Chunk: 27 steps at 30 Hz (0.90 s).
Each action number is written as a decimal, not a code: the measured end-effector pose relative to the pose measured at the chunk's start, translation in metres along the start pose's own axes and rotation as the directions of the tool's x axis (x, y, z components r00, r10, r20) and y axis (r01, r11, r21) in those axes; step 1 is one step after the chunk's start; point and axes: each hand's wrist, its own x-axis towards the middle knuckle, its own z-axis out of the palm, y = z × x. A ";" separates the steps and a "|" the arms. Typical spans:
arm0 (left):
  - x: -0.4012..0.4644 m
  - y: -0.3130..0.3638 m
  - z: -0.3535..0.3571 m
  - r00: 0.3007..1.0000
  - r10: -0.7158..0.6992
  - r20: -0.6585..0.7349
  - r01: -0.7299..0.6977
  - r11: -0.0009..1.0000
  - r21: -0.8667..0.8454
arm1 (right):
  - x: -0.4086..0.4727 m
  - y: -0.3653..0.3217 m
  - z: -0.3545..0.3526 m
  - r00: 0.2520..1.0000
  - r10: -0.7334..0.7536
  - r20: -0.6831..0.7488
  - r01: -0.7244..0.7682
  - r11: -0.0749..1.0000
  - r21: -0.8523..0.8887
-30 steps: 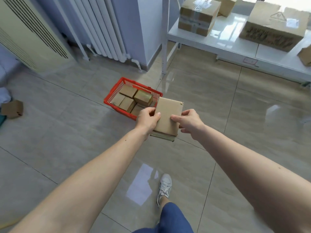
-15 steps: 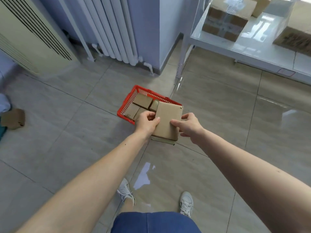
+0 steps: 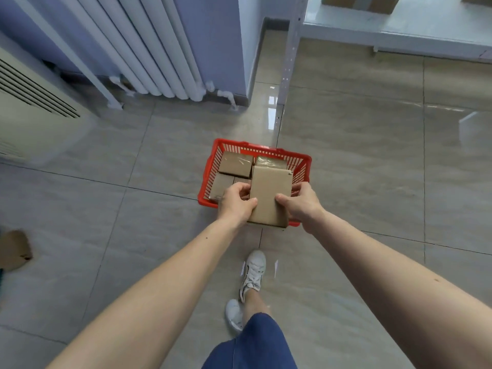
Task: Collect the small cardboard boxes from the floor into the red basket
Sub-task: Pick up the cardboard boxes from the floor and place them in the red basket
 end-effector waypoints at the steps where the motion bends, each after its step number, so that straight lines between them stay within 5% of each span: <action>1: 0.011 -0.005 0.001 1.000 -0.008 0.002 0.008 1.000 0.003 | 0.010 0.001 0.006 1.000 0.019 -0.002 -0.019 1.000 0.007; 12: 0.144 -0.066 0.042 0.991 -0.092 0.094 0.094 0.995 -0.018 | 0.141 0.038 0.069 0.991 0.097 -0.090 -0.096 0.995 0.017; 27: 0.296 -0.201 0.128 0.969 -0.115 0.220 0.065 0.972 0.224 | 0.317 0.157 0.156 0.970 0.199 -0.142 -0.214 0.972 -0.095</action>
